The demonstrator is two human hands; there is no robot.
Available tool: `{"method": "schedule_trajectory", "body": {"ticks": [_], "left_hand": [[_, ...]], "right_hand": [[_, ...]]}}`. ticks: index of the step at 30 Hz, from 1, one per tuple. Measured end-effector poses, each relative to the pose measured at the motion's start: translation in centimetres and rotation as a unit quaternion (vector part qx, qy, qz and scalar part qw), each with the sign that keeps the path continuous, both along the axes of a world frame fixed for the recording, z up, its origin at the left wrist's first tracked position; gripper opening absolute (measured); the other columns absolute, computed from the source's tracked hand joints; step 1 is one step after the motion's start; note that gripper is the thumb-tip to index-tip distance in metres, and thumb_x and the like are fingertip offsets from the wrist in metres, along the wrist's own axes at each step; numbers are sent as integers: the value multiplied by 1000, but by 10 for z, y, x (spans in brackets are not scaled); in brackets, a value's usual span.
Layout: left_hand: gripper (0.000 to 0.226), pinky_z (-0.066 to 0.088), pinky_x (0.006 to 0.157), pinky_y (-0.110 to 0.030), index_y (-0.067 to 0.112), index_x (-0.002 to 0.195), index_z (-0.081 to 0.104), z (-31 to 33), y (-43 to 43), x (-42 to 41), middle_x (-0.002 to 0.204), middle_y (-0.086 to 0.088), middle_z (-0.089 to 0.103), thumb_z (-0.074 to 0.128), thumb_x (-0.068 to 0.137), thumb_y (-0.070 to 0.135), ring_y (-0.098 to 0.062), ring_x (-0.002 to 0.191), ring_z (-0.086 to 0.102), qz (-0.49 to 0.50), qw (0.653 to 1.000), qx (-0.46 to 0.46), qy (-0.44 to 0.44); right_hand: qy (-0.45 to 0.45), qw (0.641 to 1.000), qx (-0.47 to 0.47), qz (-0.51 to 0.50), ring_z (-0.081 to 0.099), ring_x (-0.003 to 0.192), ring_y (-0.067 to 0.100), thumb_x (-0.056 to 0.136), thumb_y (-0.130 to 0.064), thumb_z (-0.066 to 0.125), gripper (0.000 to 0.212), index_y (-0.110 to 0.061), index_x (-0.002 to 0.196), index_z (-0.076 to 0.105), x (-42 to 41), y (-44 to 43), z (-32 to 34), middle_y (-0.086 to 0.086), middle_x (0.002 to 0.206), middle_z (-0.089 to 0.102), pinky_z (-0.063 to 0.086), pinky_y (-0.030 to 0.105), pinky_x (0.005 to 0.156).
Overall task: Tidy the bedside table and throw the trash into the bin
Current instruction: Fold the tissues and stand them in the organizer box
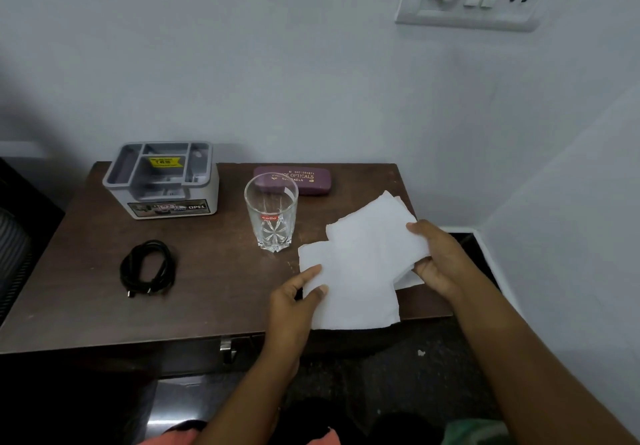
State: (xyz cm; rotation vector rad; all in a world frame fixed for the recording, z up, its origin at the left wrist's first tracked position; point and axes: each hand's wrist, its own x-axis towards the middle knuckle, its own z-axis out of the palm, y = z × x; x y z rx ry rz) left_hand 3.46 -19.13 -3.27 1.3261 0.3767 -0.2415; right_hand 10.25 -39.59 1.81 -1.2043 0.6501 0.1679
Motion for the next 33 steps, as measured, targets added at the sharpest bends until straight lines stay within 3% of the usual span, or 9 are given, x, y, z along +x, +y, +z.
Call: {"method": "schedule_trajectory", "body": {"ticks": [6, 9, 12, 14, 17, 20, 23, 28, 33], "left_hand": [[40, 53, 92, -36, 25, 108, 65, 9, 4, 1, 121, -2, 65, 63, 81, -4, -18, 108, 63, -6, 1000, -12, -7], [41, 55, 86, -29, 26, 111, 66, 22, 6, -1, 123, -1, 65, 63, 82, -3, -18, 106, 64, -48, 999, -19, -3], [42, 57, 76, -30, 27, 112, 68, 48, 8, -1, 120, 2, 65, 65, 81, 0, -20, 103, 64, -79, 995, -59, -15], [42, 58, 73, -30, 27, 110, 69, 73, 7, -1, 116, 5, 67, 65, 79, 0, -21, 100, 65, -86, 991, -98, -27], [44, 59, 67, -28, 25, 110, 69, 110, 3, -7, 108, 3, 73, 66, 72, 4, -15, 87, 69, -100, 980, -164, -45], [45, 59, 65, -32, 26, 110, 69, 128, 9, -18, 102, 2, 74, 66, 69, 8, -16, 81, 71, -126, 977, -167, -47], [42, 60, 71, -31, 23, 111, 69, 128, 26, -25, 106, 1, 73, 66, 75, 2, -20, 91, 70, -112, 987, -99, -55], [43, 59, 71, -24, 19, 113, 67, 128, 57, -32, 106, -1, 73, 62, 78, -6, -15, 91, 71, -66, 995, -22, -66], [39, 60, 65, -33, 23, 117, 62, 130, 78, -37, 103, -2, 74, 60, 78, 20, -20, 91, 71, -60, 988, -141, 13]], "right_hand": [[32, 983, -176, 32, 57, 102, 24, 91, -21, 54, 21, -6, 105, 53, -14, 0, -23, 14, 116, 59, 50, 42, 89], [4, 928, -371, 38, 54, 95, 18, 87, -32, 60, 28, -13, 105, 50, -26, 4, -15, 7, 113, 57, 47, 35, 81], [-68, 896, -439, -12, 53, 98, 15, 82, -40, 65, 32, -22, 103, 49, -52, 13, 0, 0, 112, 53, 42, 28, 78], [-37, 929, -369, -10, 56, 97, 15, 83, -46, 59, 30, -21, 99, 54, -71, 24, 6, 1, 110, 59, 44, 27, 76], [29, 999, 35, 26, 61, 105, 26, 83, -54, 50, 49, -12, 103, 67, -94, 48, 17, 15, 113, 66, 50, 40, 91], [16, 943, 325, 72, 59, 112, 31, 82, -65, 43, 70, -5, 107, 70, -106, 67, 32, 19, 121, 63, 52, 43, 92], [-19, 931, 353, 90, 60, 111, 34, 82, -63, 48, 68, -7, 117, 64, -105, 70, 44, 19, 125, 61, 59, 45, 72], [-33, 967, 203, 151, 63, 110, 29, 80, -15, 64, 39, -9, 118, 62, -89, 74, 56, 14, 116, 68, 49, 46, 97], [-25, 970, 78, 229, 69, 97, 26, 75, -12, 68, 38, -6, 112, 65, -81, 86, 77, 13, 106, 72, 59, 31, 78]]}}
